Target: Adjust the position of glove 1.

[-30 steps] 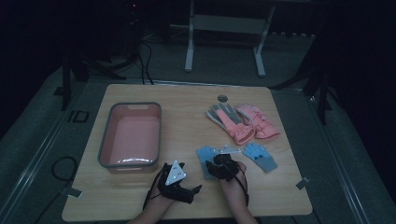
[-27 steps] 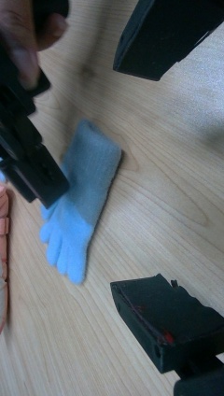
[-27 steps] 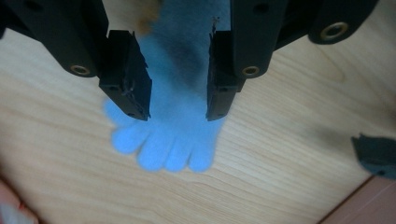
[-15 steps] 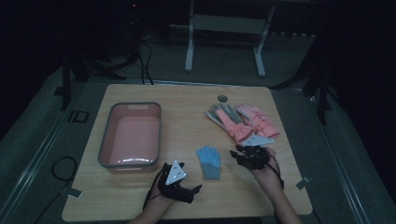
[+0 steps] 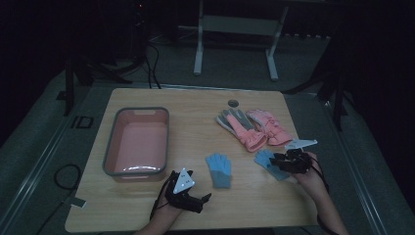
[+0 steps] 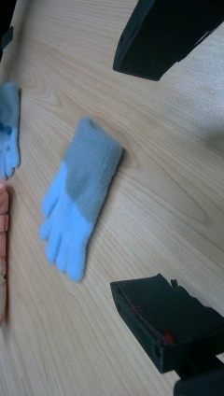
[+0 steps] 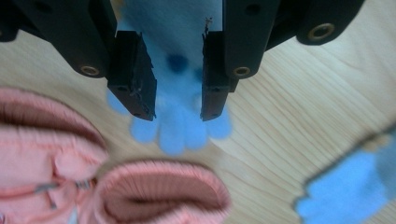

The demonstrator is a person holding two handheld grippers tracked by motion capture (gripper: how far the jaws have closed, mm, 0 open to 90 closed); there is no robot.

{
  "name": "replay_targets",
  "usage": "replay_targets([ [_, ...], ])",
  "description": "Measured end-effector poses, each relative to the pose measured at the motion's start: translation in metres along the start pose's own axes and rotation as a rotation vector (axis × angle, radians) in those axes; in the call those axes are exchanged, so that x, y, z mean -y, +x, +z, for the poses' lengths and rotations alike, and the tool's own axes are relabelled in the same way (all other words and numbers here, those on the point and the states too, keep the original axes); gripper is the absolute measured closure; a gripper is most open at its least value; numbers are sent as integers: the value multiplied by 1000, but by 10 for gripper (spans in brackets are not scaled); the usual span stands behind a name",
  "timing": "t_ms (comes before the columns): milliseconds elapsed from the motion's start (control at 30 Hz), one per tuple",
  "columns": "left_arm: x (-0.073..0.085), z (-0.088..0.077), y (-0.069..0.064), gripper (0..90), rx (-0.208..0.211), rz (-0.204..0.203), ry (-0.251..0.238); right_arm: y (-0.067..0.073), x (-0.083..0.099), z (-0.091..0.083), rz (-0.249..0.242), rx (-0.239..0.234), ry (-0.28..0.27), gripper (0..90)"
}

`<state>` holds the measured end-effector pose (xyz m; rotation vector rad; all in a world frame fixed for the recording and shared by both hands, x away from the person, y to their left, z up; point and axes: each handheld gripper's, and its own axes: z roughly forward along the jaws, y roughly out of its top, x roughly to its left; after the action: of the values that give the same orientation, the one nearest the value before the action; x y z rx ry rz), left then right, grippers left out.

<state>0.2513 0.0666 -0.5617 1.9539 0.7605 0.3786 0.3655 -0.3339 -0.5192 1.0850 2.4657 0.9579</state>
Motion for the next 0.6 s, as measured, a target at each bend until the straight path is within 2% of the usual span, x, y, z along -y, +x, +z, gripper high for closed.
replay_targets([
  [167,0,0,0,0,1,-2,0,-5,10,14,6,12,46,648],
  [233,0,0,0,0,2,-2,0,-6,12,17,16,2,41,660],
  [300,0,0,0,0,2,1,1,-5,12,17,9,10,40,705],
  [367,0,0,0,0,2,2,1,-2,12,18,7,16,40,810],
  [467,0,0,0,0,2,0,1,6,12,19,13,63,37,848],
  [500,0,0,0,0,1,-1,1,9,12,19,32,80,36,853],
  [600,0,0,0,0,-1,-1,0,18,8,13,132,149,36,864],
])
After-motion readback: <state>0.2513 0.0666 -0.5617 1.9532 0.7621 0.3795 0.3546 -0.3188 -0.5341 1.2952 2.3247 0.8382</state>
